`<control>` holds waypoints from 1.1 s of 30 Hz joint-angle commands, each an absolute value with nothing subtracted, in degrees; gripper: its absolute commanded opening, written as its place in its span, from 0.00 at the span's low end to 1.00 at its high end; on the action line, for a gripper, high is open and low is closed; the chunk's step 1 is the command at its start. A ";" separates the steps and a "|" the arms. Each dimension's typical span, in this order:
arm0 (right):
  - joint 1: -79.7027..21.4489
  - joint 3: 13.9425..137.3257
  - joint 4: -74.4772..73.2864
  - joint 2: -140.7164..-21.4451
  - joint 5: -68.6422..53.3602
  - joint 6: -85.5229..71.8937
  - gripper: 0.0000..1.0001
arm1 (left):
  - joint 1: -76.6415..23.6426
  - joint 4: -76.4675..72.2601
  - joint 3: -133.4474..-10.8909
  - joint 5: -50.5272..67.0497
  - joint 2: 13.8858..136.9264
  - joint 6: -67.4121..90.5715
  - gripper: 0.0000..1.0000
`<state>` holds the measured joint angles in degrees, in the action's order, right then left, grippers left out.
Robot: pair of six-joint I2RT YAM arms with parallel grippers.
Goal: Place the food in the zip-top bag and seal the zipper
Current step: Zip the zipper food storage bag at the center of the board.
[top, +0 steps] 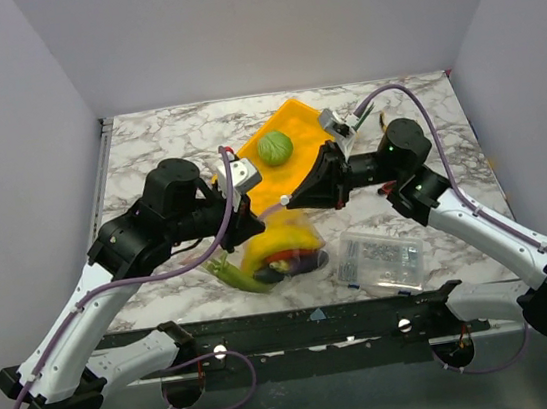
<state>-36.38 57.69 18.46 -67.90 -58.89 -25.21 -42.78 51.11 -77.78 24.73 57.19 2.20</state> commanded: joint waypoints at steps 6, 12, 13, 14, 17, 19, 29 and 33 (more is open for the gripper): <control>-36.94 55.41 21.90 -67.93 -58.10 -26.01 0.00 | -42.56 45.47 -81.45 29.20 59.19 3.77 0.49; -36.99 55.72 20.56 -67.74 -57.62 -24.92 0.00 | -42.22 43.94 -86.94 33.44 63.97 6.11 0.53; -37.00 55.72 20.53 -67.74 -57.65 -24.88 0.00 | -41.87 43.82 -87.71 33.97 64.58 6.51 0.52; -36.98 55.92 20.21 -67.77 -57.66 -24.65 0.00 | -41.48 43.76 -88.15 34.82 65.28 7.08 0.50; -37.00 56.02 19.61 -67.52 -57.43 -24.23 0.00 | -40.37 43.40 -89.01 38.11 66.86 8.68 0.40; -36.97 56.12 19.31 -67.43 -57.15 -24.02 0.00 | -40.14 43.66 -89.13 38.78 67.53 9.14 0.34; -37.00 56.39 18.33 -67.14 -55.93 -23.98 0.00 | -40.08 44.32 -87.71 39.08 67.83 8.88 0.14; -36.97 56.80 16.57 -66.73 -52.50 -24.81 0.00 | -39.98 45.78 -87.19 37.38 67.28 8.22 0.06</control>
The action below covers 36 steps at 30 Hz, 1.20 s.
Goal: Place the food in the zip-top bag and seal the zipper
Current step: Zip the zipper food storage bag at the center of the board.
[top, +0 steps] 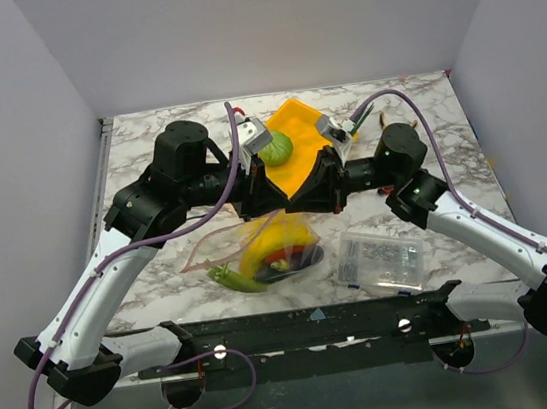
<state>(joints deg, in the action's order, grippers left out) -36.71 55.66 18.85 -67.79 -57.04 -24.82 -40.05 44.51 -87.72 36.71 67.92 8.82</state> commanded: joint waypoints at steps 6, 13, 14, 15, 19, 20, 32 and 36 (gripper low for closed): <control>-38.86 49.18 28.32 -63.52 -40.35 -34.50 0.00 | -39.30 47.98 -87.45 36.32 67.03 7.21 0.00; -39.63 41.84 36.54 -59.04 -28.42 -38.61 0.00 | -37.95 48.83 -86.23 36.13 66.24 6.09 0.00; -39.60 41.63 37.65 -59.41 -29.76 -38.98 0.00 | -37.57 48.67 -85.91 36.31 65.99 6.15 0.00; -39.58 42.12 38.63 -60.59 -32.62 -38.71 0.00 | -37.23 48.25 -85.51 36.68 65.70 6.51 0.00; -39.62 47.71 28.29 -62.37 -42.63 -26.99 0.05 | -36.16 46.04 -84.86 39.36 64.82 8.20 0.00; -39.59 47.63 27.42 -61.88 -45.18 -24.22 0.20 | -36.15 45.28 -84.73 40.00 64.68 8.54 0.00; -39.80 53.12 28.15 -70.26 -60.40 -22.59 0.60 | -36.03 43.45 -85.01 43.03 63.65 10.45 0.00; -40.66 53.02 34.88 -72.30 -61.80 -28.21 0.34 | -36.03 42.45 -85.06 43.25 63.56 11.64 0.00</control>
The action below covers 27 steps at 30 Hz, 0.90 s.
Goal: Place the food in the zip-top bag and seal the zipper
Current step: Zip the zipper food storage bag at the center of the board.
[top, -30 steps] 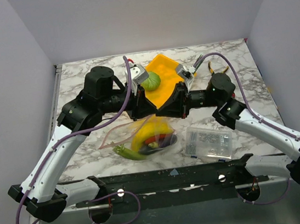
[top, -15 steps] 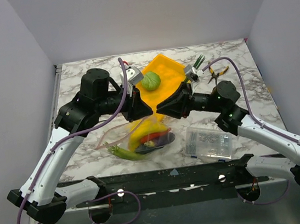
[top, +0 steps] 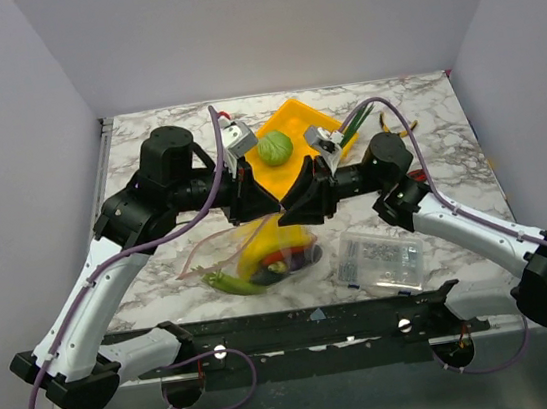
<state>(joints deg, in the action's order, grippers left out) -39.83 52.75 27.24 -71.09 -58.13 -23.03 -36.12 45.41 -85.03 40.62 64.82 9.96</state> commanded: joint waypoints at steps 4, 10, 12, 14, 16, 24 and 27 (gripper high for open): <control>-40.65 53.08 34.72 -72.15 -60.20 -29.78 0.01 | -36.00 42.43 -84.66 41.52 63.28 11.56 0.01; -40.64 52.49 32.35 -70.30 -54.63 -32.41 0.00 | -35.97 43.98 -79.05 32.81 58.73 7.14 0.51; -40.66 52.70 31.55 -70.02 -54.12 -32.77 0.00 | -36.01 44.12 -76.75 31.40 56.97 6.36 0.58; -40.68 53.14 30.67 -69.96 -54.15 -32.87 0.00 | -36.03 44.12 -74.94 30.55 55.88 6.04 0.63; -40.64 53.40 30.08 -69.81 -54.26 -32.91 0.00 | -36.04 43.96 -73.49 30.28 55.34 5.76 0.64; -40.62 54.16 28.70 -69.99 -54.28 -32.57 0.00 | -36.03 43.97 -74.49 30.46 55.55 5.22 0.31; -40.63 56.25 22.18 -70.22 -53.85 -29.28 0.00 | -35.99 45.22 -75.35 30.15 55.78 4.39 0.11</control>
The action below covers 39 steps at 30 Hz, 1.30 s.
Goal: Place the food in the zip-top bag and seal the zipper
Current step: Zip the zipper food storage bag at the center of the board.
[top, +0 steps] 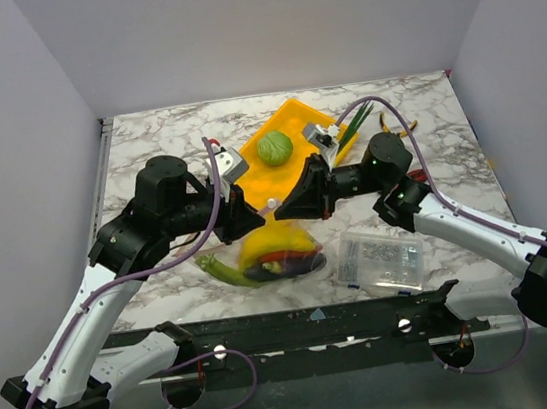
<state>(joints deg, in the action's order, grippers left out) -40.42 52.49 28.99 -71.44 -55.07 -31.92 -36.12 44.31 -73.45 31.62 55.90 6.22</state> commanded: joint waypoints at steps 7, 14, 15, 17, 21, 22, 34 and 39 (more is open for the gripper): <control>-40.64 68.96 -3.32 -72.78 -51.59 -14.86 0.48 | -36.02 46.41 -76.00 31.58 55.65 3.67 0.00; -40.61 79.91 -16.52 -78.44 -55.66 -9.91 0.51 | -36.03 47.12 -77.14 31.81 54.93 3.06 0.00; -40.62 80.52 -17.29 -78.70 -55.16 -9.57 0.51 | -36.02 47.32 -77.28 32.02 55.01 2.87 0.00; -40.63 81.97 -18.76 -79.35 -55.12 -8.88 0.48 | -35.99 47.59 -77.42 32.65 55.19 2.68 0.00; -40.76 84.03 -20.45 -80.78 -57.92 -8.46 0.35 | -35.98 48.16 -77.77 33.18 55.81 2.54 0.00; -40.75 84.38 -20.84 -81.05 -58.09 -8.44 0.33 | -36.02 48.20 -77.82 33.39 55.89 2.42 0.00; -41.76 91.21 -28.87 -85.21 -58.93 -3.94 0.05 | -36.02 48.67 -78.84 34.92 56.93 1.91 0.00; -42.84 93.66 -32.68 -86.80 -58.55 -1.60 0.04 | -35.98 48.95 -79.36 34.98 57.33 1.85 0.00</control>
